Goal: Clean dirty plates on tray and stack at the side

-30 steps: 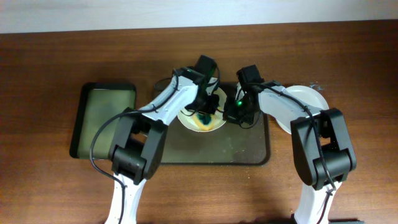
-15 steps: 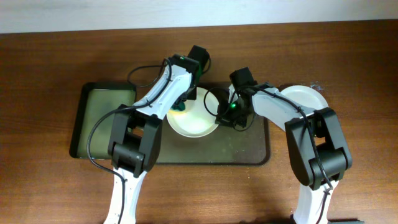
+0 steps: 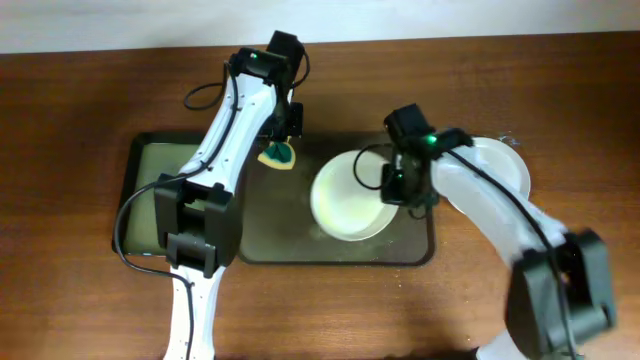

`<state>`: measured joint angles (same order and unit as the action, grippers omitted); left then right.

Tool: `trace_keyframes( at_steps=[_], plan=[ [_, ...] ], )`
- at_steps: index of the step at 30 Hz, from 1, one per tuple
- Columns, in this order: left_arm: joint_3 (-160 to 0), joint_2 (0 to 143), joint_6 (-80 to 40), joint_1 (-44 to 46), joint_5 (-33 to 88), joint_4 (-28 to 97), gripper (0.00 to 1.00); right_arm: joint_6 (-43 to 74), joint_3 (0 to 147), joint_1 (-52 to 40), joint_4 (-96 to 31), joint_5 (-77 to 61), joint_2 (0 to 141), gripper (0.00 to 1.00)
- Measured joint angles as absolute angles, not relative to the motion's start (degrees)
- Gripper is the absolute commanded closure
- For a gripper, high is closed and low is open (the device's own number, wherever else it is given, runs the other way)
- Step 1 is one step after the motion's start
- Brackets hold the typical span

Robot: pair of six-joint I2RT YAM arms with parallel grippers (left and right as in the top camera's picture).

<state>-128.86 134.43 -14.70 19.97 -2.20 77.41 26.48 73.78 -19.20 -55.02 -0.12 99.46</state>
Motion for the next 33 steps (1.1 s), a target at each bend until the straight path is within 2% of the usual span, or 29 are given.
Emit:
trace_keyframes(
  at_steps=[7, 16, 20, 26, 33],
  plan=[
    [-128.9, 134.4, -14.3, 19.8, 0.7, 77.1, 1.0, 25.9, 73.9, -30.9, -58.3, 26.4, 84.7, 0.96],
    [-128.9, 134.4, -14.3, 19.8, 0.7, 77.1, 1.0, 25.3, 73.9, -46.2, -58.3, 64.4, 83.2, 0.96],
    [-128.9, 134.4, -14.3, 19.5, 0.7, 77.1, 1.0, 25.0, 73.9, -50.5, -58.3, 75.4, 83.2, 0.96],
    [-128.9, 134.4, -14.3, 19.5, 0.7, 77.1, 1.0, 19.1, 73.9, -52.5, -58.3, 86.1, 83.2, 0.96],
    [-128.9, 134.4, -14.3, 19.5, 0.7, 77.1, 1.0, 17.7, 73.9, -52.6, -58.3, 88.5, 83.2, 0.96]
  ],
)
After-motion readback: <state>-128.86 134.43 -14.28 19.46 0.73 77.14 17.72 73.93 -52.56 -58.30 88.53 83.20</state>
